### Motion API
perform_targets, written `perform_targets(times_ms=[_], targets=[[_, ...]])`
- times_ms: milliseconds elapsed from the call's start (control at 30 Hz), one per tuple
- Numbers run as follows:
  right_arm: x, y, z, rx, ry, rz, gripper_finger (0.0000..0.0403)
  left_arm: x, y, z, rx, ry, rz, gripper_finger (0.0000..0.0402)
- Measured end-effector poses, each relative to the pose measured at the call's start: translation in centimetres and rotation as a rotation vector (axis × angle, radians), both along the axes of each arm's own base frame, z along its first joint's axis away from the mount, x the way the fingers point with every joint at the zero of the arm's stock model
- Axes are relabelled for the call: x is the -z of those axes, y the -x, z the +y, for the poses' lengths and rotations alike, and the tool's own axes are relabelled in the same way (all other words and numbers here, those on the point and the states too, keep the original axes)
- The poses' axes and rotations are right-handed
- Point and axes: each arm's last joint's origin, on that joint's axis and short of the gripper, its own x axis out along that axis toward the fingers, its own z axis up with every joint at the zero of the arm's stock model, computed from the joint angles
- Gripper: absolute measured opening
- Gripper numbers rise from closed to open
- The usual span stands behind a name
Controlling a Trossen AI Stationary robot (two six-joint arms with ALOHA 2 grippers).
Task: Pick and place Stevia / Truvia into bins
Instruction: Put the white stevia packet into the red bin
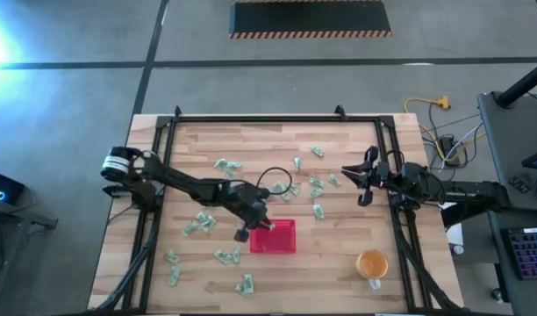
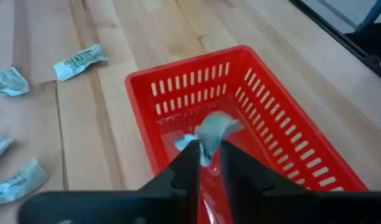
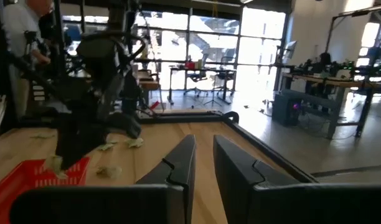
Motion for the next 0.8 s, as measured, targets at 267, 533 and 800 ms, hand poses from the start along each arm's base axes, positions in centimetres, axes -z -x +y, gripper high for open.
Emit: perform_targets(times_ms=[267,533,800], targets=[[1.1,-0.6,0.0,-0.025,-0.046,0.116,0.0076,-1.3,0.6,0.1,-0.012,0.025,-0.013,0.0133],[0.3,-3.0,-0.3,0.003,-0.163,0.463,0.0085,-2.6,2.2,0.2,-0.028,0.038,0.055,0.0155],[-1.5,-5.8,-1.1,0.234,-0.245,0.957,0.0071,-3.1,3.4,0.7,-0.113,-0.028,0.109,0.0156]])
